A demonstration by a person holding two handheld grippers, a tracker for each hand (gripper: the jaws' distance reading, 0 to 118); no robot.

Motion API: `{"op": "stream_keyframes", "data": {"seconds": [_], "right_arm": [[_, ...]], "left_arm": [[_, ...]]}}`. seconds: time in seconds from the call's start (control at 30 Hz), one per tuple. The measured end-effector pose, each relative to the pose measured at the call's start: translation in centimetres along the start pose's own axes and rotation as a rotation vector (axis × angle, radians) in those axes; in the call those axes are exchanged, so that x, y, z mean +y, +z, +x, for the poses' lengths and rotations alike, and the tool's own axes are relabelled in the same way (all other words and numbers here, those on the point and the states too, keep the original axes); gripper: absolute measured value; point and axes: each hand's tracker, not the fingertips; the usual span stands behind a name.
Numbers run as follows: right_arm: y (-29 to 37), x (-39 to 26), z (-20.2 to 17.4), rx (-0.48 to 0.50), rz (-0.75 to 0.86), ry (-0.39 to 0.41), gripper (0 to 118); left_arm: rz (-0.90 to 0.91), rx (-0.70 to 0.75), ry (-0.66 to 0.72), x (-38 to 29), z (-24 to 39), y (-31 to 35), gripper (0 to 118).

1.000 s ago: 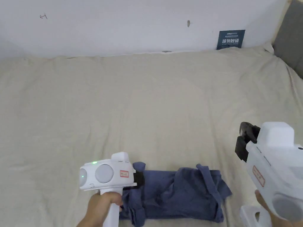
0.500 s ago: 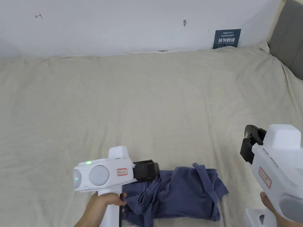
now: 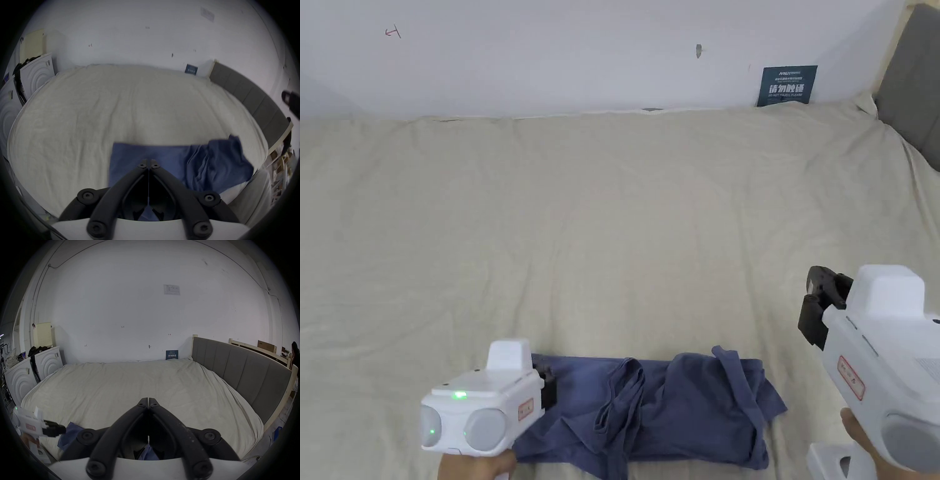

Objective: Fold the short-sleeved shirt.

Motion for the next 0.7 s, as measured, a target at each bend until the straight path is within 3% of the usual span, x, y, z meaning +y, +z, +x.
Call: {"op": "stream_keyframes", "data": {"seconds": [0.23, 0.47, 0.7], "right_arm": [[0.1, -0.2, 1.2, -0.027, -0.012, -0.002, 2], [0.3, -0.3, 2.5, -0.055, -0.022, -0.005, 2], [0.8, -0.4, 3.2, -0.078, -0.022, -0.01, 2]], "left_arm": [[-0.144, -0.08, -0.013, -3.0, 3.9, -3.3, 0], [-0.142, -0.112, -0.073, -2.4, 10.0, -5.4, 0], [-0.141, -0.131, -0.121, -2.0, 10.6, -5.6, 0]]}}
